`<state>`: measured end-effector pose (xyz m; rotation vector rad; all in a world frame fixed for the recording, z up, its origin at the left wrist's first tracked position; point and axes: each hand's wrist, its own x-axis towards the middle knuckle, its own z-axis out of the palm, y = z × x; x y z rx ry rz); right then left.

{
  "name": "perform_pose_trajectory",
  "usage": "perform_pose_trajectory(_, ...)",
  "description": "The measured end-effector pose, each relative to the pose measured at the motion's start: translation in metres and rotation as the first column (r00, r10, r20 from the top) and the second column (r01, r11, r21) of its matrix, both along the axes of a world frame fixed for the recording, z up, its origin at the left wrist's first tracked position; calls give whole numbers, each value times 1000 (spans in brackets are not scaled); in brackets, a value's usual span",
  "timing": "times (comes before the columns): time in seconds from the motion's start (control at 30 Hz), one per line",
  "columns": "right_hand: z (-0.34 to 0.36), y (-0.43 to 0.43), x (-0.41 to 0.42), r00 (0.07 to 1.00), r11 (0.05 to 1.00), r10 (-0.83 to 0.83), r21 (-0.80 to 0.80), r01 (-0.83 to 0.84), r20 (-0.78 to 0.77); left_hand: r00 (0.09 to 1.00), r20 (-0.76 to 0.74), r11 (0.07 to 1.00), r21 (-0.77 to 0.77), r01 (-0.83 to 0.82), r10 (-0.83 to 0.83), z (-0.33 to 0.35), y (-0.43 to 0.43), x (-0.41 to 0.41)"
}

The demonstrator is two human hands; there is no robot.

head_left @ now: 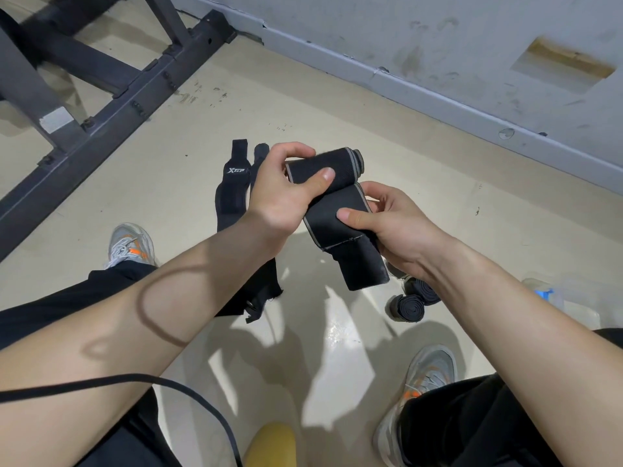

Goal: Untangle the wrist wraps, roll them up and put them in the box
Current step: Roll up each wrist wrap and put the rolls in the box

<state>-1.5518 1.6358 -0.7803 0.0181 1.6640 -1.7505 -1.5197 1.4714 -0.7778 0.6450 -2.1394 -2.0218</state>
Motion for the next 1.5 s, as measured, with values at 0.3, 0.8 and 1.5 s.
perform_pose_trajectory(0.3, 5, 5, 0, 999, 996, 19, -88, -16, 34, 967, -147, 956, -240, 170, -209, -3, -6, 5)
perform_pose_trajectory(0.8, 8, 7, -7, 996, 994, 21, 105, -11, -87, 936, 103, 930, 190, 314, -337, 6, -2, 6)
perform_pose_trajectory(1.5, 16, 2, 1, 977, 988, 62, 154, -30, -203, 959, 257, 862, 453, -228, 119, -3, -27, -11)
